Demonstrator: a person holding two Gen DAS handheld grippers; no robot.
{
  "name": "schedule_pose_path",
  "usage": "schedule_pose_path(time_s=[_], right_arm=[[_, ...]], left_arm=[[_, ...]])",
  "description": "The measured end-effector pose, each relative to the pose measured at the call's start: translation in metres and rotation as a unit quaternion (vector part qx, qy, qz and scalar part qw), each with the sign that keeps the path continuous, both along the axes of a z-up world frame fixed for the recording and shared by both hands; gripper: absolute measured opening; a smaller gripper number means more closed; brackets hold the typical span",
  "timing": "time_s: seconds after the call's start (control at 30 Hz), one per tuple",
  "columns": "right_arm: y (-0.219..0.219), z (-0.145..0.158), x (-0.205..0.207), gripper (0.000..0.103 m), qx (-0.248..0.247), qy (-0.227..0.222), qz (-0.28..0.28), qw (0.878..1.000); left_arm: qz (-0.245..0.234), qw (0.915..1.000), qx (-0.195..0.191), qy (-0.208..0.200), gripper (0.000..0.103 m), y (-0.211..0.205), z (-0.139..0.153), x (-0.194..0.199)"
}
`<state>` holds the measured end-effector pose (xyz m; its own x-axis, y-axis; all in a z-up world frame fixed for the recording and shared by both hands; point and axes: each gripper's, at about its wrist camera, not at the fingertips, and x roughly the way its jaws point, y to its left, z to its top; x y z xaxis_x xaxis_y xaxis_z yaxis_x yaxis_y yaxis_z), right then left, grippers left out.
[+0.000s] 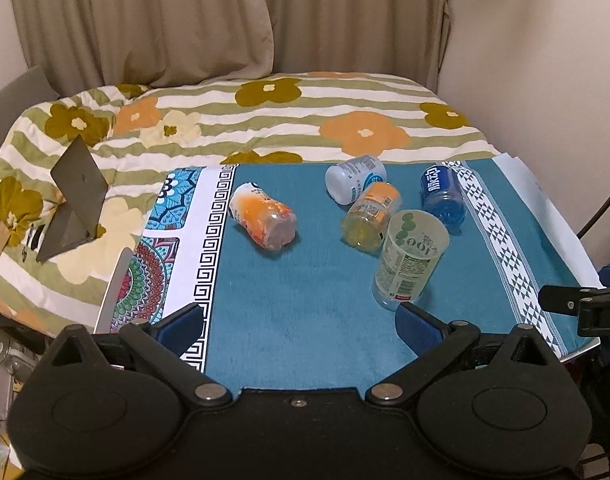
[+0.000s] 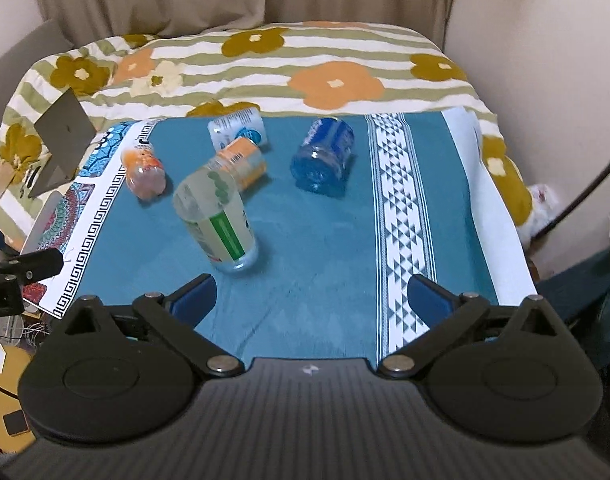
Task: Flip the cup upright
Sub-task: 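Lower the upright cup onto the cloth and open the right tool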
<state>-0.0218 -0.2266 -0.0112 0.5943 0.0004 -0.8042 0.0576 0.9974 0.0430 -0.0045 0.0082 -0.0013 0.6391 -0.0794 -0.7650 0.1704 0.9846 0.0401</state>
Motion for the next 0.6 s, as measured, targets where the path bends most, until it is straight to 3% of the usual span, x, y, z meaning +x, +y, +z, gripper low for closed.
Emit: schedule_pose_path(time_s=[0.6], right_arm=[[0.0002, 0.0024, -0.0057, 0.103, -0.004, -0.007, -0.010, 1.000]], left_arm=[[-0.008, 0.9998, 0.007, -0.016, 0.103, -0.0018, 0.0024, -0.0062]])
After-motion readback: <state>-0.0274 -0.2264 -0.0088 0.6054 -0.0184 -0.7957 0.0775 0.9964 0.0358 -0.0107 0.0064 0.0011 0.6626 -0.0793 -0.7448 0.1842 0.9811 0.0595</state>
